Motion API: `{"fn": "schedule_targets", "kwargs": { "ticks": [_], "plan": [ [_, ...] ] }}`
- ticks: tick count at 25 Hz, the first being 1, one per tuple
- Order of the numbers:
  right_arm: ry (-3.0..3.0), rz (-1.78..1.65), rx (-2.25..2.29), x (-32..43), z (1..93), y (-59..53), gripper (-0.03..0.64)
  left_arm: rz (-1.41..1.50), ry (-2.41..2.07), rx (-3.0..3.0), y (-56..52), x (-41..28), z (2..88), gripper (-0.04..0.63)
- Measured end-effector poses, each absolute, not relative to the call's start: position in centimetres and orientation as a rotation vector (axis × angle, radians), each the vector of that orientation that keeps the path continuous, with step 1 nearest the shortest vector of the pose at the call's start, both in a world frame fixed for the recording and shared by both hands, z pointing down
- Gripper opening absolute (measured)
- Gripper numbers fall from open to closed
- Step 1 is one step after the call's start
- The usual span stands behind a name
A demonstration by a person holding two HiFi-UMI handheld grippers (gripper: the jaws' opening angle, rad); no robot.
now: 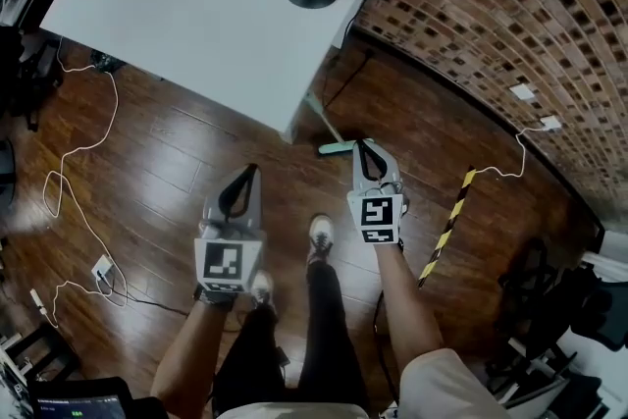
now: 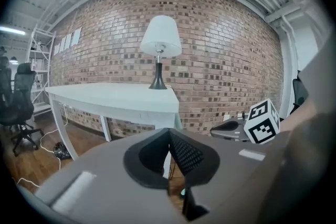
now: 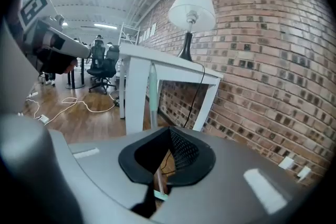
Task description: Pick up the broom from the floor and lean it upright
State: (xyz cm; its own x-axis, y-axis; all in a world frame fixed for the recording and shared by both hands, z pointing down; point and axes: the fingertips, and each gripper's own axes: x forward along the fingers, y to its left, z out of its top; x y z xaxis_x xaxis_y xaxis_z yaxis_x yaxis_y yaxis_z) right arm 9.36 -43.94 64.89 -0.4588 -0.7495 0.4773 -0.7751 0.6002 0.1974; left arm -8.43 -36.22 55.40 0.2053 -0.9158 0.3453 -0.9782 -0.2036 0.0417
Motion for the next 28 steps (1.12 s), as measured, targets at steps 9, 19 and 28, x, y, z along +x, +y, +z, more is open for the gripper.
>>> {"fn": "schedule_targets", "kwargs": {
  "ticks": [9,19,28],
  "plan": [
    [-2.348,-0.047,1.416,10.1,46.7,-35.9,0.012,0.249,-1.864,2.391,-31.7,-12.3,42.2,0.002],
    [-2.311,-0.110,1.643,11.8,29.3,-22.5,0.012,0.129,-1.807,2.571,-24.0,-14.1,28.7,0.002],
    [-2.317,-0.230,1.700,12.4,21.7,-18.1,0.012,0.069,-1.863,2.570,-20.0,-13.9,24.1,0.002]
  ]
}}
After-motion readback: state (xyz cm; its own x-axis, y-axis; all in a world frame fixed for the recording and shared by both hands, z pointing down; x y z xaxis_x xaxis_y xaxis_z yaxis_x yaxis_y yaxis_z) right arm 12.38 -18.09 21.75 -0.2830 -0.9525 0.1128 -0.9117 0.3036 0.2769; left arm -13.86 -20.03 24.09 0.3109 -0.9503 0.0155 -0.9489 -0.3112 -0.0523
